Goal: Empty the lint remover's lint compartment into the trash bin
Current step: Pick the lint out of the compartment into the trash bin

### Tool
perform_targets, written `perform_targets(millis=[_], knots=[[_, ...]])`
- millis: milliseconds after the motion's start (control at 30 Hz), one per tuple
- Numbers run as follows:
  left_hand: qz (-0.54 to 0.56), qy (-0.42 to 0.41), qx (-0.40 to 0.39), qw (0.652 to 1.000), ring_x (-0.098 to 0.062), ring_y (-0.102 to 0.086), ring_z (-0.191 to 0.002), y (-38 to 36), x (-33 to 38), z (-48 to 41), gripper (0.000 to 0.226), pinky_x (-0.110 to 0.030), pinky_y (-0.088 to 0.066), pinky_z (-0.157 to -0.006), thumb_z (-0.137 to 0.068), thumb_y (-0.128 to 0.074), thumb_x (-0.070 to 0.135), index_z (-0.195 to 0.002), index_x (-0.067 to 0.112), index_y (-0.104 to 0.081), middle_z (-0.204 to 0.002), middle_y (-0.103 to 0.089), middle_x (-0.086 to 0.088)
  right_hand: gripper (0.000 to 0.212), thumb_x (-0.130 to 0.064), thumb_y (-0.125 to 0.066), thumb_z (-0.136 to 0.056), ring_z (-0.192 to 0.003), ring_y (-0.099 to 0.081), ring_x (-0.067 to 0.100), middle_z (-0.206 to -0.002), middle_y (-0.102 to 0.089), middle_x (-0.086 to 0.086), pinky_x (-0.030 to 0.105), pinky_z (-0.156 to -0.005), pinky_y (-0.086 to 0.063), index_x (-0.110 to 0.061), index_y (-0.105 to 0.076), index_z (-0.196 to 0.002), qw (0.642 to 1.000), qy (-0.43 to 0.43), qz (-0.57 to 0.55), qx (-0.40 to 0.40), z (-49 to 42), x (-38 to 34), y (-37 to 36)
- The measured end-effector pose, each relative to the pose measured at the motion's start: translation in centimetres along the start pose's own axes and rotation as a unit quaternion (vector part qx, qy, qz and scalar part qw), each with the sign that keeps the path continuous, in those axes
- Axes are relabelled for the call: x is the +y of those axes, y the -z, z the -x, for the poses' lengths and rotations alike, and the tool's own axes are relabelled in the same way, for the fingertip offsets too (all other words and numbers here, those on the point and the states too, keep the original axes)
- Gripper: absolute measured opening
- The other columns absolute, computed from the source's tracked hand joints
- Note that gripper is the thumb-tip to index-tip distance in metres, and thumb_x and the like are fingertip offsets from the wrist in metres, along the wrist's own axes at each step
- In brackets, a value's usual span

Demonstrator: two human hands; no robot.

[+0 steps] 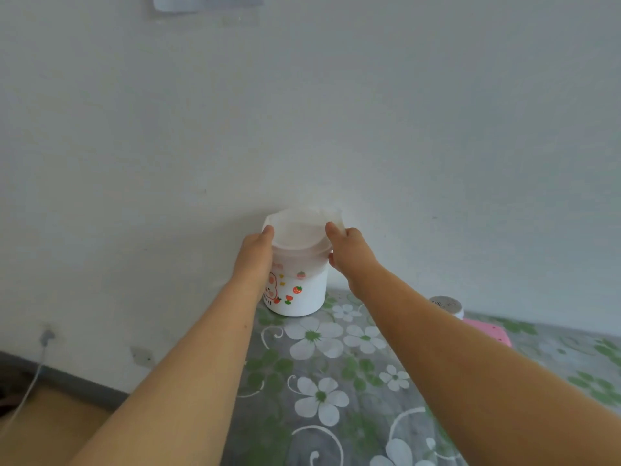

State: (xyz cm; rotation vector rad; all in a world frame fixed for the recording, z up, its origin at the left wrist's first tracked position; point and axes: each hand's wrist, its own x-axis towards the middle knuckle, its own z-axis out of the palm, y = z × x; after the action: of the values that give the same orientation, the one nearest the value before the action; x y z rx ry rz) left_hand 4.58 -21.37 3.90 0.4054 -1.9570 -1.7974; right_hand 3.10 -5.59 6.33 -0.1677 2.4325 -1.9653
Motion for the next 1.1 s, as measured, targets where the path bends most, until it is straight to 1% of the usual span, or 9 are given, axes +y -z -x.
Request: perform_targets(millis=[133, 233, 300, 533, 700, 833, 900, 1000, 1100], knots=[[-0.032, -0.003, 0.005, 0.999, -0.030, -0.062, -0.094, 0.4, 0.6, 1.0, 0.030, -0.048, -0.050, -0.092, -0.092, -0.039, 0.041, -0.081, 0.022, -0.058, -0.090, -0.064, -0.003, 0.060, -0.047, -0.045, -0.098, -0.120, -0.056, 0.030, -0.126, -0.054, 0.008, 0.047, -0.108, -0.043, -0.007, -0.040, -0.142, 1.000, 0.006, -0.001, 0.007, 0.2, -0.1, 1.0], [-0.054, -0.011, 0.006, 0.998, -0.033, -0.062, -0.097, 0.2, 1.3, 1.8, 0.039, -0.052, -0.051, -0.090, -0.088, -0.040, 0.042, -0.096, 0.010, -0.062, -0.103, -0.066, -0.012, 0.060, -0.046, -0.045, -0.097, -0.120, -0.056, 0.031, -0.127, -0.054, 0.009, 0.047, -0.108, -0.043, -0.007, -0.040, -0.141, 1.000, 0.009, 0.001, 0.007, 0.6, -0.1, 2.1], [-0.061, -0.015, 0.007, 0.998, -0.032, -0.063, -0.095, -0.3, 1.7, 2.4, 0.043, -0.053, -0.052, -0.088, -0.086, -0.042, 0.043, -0.101, 0.007, -0.060, -0.103, -0.066, -0.013, 0.059, -0.046, -0.045, -0.097, -0.119, -0.057, 0.031, -0.125, -0.054, 0.008, 0.048, -0.108, -0.043, -0.007, -0.040, -0.141, 1.000, 0.011, 0.006, 0.009, 0.9, -0.1, 3.0], [-0.091, -0.032, 0.049, 0.994, -0.028, -0.065, -0.084, -2.6, 1.4, 5.6, 0.018, -0.049, -0.057, -0.077, -0.086, -0.051, 0.031, -0.093, 0.016, -0.058, -0.088, -0.063, -0.003, 0.055, -0.044, -0.046, -0.097, -0.115, -0.061, 0.032, -0.127, -0.058, 0.012, 0.047, -0.104, -0.049, -0.004, -0.045, -0.135, 1.000, 0.016, -0.002, 0.017, 2.4, 0.5, 6.9], [-0.176, -0.064, 0.060, 0.980, -0.026, -0.066, -0.071, -4.2, 1.2, 8.5, 0.024, -0.039, -0.054, -0.067, -0.090, -0.044, 0.038, -0.081, 0.018, -0.054, -0.078, -0.063, -0.001, 0.053, -0.044, -0.046, -0.097, -0.115, -0.062, 0.033, -0.126, -0.060, 0.014, 0.049, -0.104, -0.049, -0.004, -0.049, -0.132, 1.000, 0.021, 0.014, 0.018, 3.9, 0.7, 9.3], [-0.262, -0.119, 0.055, 0.956, -0.019, -0.052, -0.056, -4.7, 2.1, 9.6, 0.038, -0.030, -0.036, -0.051, -0.094, -0.037, 0.040, -0.066, 0.016, -0.048, -0.063, -0.053, 0.000, 0.051, -0.043, -0.045, -0.098, -0.115, -0.061, 0.031, -0.126, -0.061, 0.012, 0.050, -0.101, -0.051, -0.004, -0.051, -0.130, 1.000, 0.015, 0.001, 0.020, 4.7, 0.9, 11.0], [-0.297, -0.134, 0.043, 0.944, -0.020, -0.054, -0.057, -4.9, 2.6, 10.0, 0.046, -0.030, -0.037, -0.053, -0.095, -0.032, 0.042, -0.064, 0.014, -0.052, -0.063, -0.057, -0.002, 0.052, -0.045, -0.045, -0.098, -0.114, -0.062, 0.032, -0.125, -0.061, 0.014, 0.050, -0.101, -0.051, -0.003, -0.051, -0.129, 1.000, 0.014, 0.003, 0.028, 5.0, 1.1, 11.6], [-0.346, -0.136, 0.022, 0.928, -0.026, -0.064, -0.068, -5.3, 3.4, 10.2, 0.060, -0.033, -0.046, -0.063, -0.096, -0.023, 0.047, -0.076, 0.009, -0.065, -0.072, -0.068, -0.008, 0.052, -0.048, -0.044, -0.097, -0.113, -0.062, 0.034, -0.122, -0.063, 0.014, 0.051, -0.103, -0.049, -0.004, -0.053, -0.124, 0.999, 0.012, 0.014, 0.038, 5.5, 1.3, 12.0], [-0.383, -0.129, 0.055, 0.913, -0.029, -0.060, -0.077, -5.2, 3.8, 9.6, 0.064, -0.035, -0.042, -0.067, -0.097, -0.018, 0.051, -0.085, 0.009, -0.065, -0.081, -0.065, -0.009, 0.044, -0.048, -0.043, -0.096, -0.111, -0.061, 0.030, -0.118, -0.065, 0.011, 0.051, -0.104, -0.046, -0.009, -0.055, -0.112, 0.998, 0.012, 0.021, 0.061, 5.9, 1.6, 12.1]])
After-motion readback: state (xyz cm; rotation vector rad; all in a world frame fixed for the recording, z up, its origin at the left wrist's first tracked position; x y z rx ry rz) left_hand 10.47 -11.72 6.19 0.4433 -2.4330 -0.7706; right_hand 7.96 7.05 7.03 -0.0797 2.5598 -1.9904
